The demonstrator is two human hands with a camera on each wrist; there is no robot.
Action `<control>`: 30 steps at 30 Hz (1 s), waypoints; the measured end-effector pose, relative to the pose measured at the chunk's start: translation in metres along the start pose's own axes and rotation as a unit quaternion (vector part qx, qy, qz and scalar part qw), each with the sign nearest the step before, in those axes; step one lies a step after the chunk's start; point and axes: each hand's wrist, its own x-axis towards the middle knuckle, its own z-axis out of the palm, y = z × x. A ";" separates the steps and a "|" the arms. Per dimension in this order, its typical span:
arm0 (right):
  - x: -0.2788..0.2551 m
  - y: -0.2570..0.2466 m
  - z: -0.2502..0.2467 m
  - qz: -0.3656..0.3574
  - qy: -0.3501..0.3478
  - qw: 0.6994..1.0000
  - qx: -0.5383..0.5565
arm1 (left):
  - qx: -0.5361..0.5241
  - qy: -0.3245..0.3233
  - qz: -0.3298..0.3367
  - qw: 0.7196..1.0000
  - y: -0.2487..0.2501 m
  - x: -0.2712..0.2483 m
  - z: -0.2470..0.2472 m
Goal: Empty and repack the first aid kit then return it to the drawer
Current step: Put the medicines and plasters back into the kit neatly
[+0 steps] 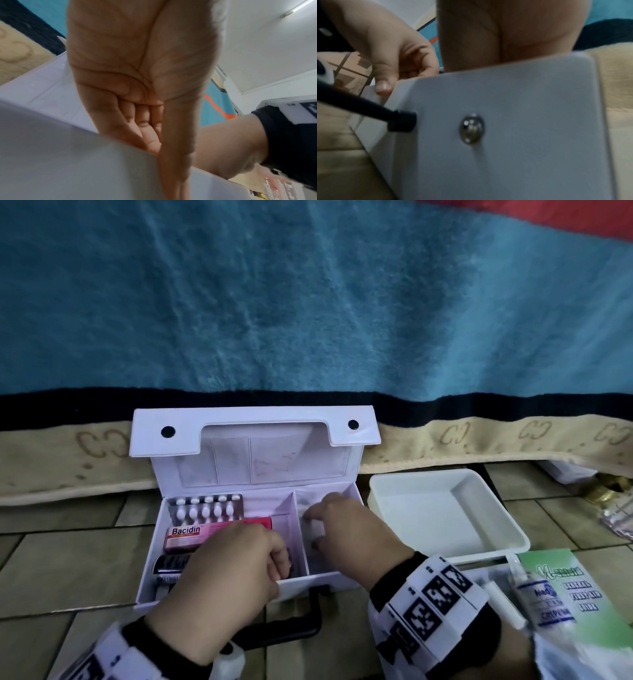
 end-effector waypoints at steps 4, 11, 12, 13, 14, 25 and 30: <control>0.003 -0.001 0.001 -0.010 -0.027 0.999 -0.037 | -0.002 0.000 -0.003 1.000 0.001 -0.001 0.000; -0.001 0.003 -0.001 -0.021 -0.064 0.996 -0.063 | 0.008 -0.009 -0.009 1.000 0.002 0.002 0.000; -0.001 0.002 -0.002 -0.020 -0.061 0.996 -0.069 | 0.010 -0.013 -0.010 1.000 0.003 0.003 0.000; -0.001 0.001 -0.002 -0.021 -0.061 0.995 -0.075 | 0.008 -0.020 -0.011 1.000 0.002 0.004 0.000; -0.002 0.000 -0.003 -0.025 -0.067 0.994 -0.084 | -0.003 -0.031 -0.015 0.999 0.000 0.005 -0.001; -0.079 0.037 -0.076 0.036 0.085 0.985 0.143 | 0.054 0.016 -0.026 0.998 0.010 -0.001 0.001; -0.153 0.090 -0.097 0.128 0.155 0.964 0.173 | 0.149 0.063 -0.030 0.986 0.022 -0.010 0.006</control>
